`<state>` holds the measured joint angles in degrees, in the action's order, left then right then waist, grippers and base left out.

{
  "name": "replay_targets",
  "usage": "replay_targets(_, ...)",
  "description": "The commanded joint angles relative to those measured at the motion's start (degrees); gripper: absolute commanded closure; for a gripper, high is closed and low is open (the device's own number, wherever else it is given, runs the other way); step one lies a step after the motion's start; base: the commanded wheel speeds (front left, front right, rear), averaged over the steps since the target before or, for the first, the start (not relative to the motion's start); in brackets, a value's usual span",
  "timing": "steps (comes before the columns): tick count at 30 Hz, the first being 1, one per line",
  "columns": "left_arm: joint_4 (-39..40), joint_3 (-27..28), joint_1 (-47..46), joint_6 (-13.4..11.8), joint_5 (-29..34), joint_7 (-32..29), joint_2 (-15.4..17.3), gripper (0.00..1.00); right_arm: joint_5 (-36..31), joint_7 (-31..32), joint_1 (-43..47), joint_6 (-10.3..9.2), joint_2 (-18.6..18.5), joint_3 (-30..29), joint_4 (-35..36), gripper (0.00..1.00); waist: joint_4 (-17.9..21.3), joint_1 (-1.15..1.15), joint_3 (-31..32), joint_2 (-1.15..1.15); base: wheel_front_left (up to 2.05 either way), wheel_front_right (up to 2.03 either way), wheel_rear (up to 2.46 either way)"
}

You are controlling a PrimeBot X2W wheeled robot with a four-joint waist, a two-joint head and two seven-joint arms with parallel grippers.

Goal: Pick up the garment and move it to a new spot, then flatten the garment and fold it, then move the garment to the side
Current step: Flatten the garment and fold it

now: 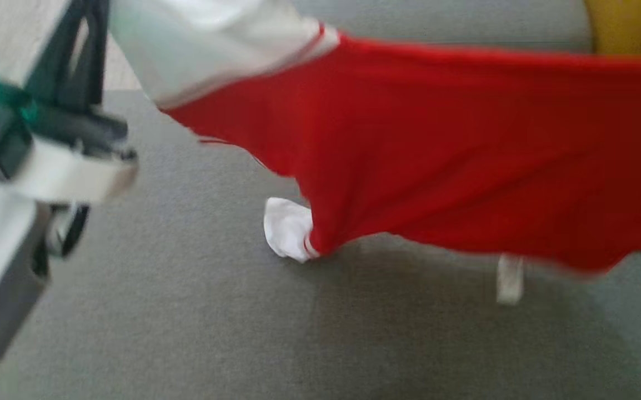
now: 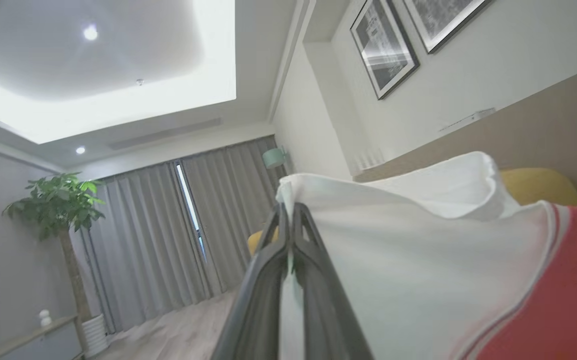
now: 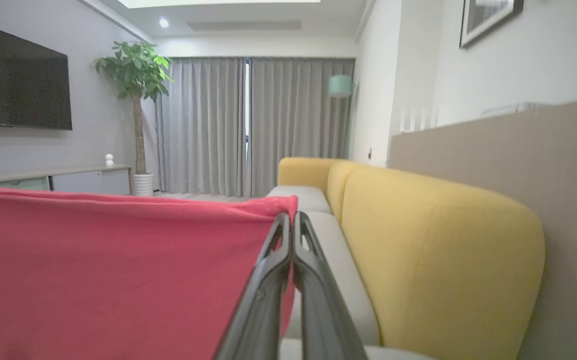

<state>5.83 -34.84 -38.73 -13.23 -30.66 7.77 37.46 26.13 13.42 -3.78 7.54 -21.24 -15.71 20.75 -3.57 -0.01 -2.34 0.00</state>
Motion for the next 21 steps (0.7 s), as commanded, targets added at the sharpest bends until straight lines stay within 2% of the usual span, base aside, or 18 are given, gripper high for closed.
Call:
replay_targets(1, 0.37, 4.02, -7.09, 1.18, 0.29, -1.03, 2.47, 1.0, -0.41, 1.39, -6.25, -0.05, -3.87, 0.46, 2.14, 1.0, 1.45, 0.01, 0.48, 0.0, 0.0, 0.0, 0.0)
replay_targets(5, -4.62, 3.17, -14.82, 4.5, 0.33, -4.12, 1.43, 1.0, 0.13, 3.16, -16.32, -0.05, -5.75, 3.34, -1.89, 1.0, 3.1, 0.01, -1.11, 0.0, 0.0, 0.0, 0.0)
replay_targets(6, -4.62, 3.17, -14.82, 4.5, 0.33, -4.12, 1.43, 1.0, 0.13, 3.16, -16.32, -0.05, -5.75, 3.34, -1.89, 1.0, 3.1, 0.01, -1.11, 0.0, 0.0, 0.0, 0.0)
replay_targets(13, -20.6, 1.51, -31.09, 8.66, 1.53, -10.87, -2.06, 1.0, -1.92, 3.33, -37.33, -0.05, -6.69, 14.23, -17.65, 1.0, 5.74, 0.01, -9.77, 0.0, 0.0, 0.0, 0.0)
replay_targets(17, -30.93, -0.26, -42.05, 10.63, 6.09, -9.25, -4.16, 1.0, -4.67, -0.9, -49.73, -0.05, -5.82, 19.28, -28.64, 1.0, 6.56, 0.01, -15.96, 0.0, 0.0, 0.0, 0.0)
replay_targets(21, -39.94, -0.38, -52.57, 9.35, 10.46, -3.04, -6.82, 1.0, -8.07, -7.76, -60.74, -0.05, -4.49, 21.6, -38.7, 1.0, 6.77, 0.01, -20.68, 0.0, 0.0, 0.0, 0.0)
